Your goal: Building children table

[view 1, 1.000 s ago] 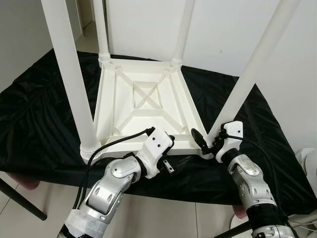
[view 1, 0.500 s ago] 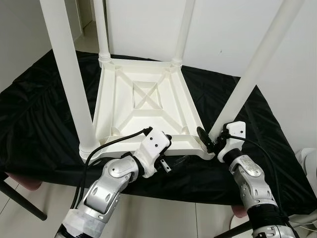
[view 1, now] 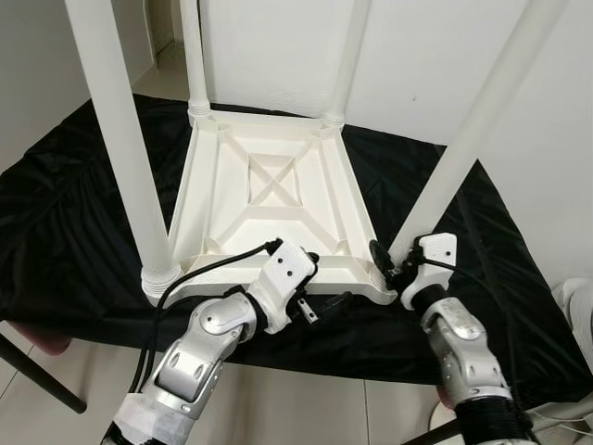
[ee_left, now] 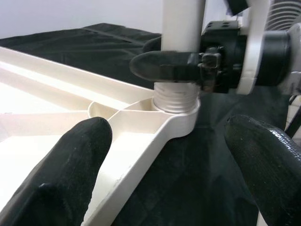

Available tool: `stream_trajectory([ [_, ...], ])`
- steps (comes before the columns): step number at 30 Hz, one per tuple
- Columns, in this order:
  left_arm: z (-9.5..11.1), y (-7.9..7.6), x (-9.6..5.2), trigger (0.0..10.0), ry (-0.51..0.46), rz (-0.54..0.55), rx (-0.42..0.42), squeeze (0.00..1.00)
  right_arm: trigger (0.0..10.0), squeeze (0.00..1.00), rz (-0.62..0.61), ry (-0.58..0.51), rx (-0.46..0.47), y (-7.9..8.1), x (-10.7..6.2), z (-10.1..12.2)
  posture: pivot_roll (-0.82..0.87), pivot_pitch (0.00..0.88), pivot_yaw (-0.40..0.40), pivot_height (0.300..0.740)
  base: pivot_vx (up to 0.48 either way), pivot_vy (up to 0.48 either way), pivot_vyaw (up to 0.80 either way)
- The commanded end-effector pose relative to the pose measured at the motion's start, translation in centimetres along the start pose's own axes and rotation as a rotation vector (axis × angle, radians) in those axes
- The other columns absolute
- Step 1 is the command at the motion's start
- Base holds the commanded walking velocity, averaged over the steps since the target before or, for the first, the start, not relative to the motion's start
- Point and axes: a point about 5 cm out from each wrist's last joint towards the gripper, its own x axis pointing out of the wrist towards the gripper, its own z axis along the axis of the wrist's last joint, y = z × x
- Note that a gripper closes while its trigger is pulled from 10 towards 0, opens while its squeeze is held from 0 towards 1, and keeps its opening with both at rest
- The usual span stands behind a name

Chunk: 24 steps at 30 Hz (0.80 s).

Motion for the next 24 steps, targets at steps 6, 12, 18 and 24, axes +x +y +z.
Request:
stream_trajectory([
  [6,-0.2,0.4,-0.7,10.0,0.006,0.007,0.023,0.0,10.0,0.0,-0.282,0.09,0.02,2.0,-1.6,-1.5,-0.05,0.001,-0.094,0.74,0.0,0.0,0.0],
  [12,-0.2,0.5,-0.8,10.0,-0.002,0.025,0.037,0.0,10.0,0.0,-0.374,0.103,0.081,3.6,-2.0,-1.7,-0.04,0.004,-0.096,0.74,0.0,0.0,0.0],
  [18,-0.3,0.4,-1.0,10.0,-0.013,0.028,0.042,0.0,10.0,0.0,-0.327,0.056,0.063,4.2,-1.9,-0.7,-0.05,0.004,-0.093,0.74,0.0,0.0,0.0],
  [24,-0.4,0.4,-1.0,10.0,-0.006,0.021,0.051,0.0,10.0,1.0,-0.26,0.037,0.082,4.0,-1.9,-0.3,-0.04,0.0,-0.095,0.74,0.0,0.0,0.0],
])
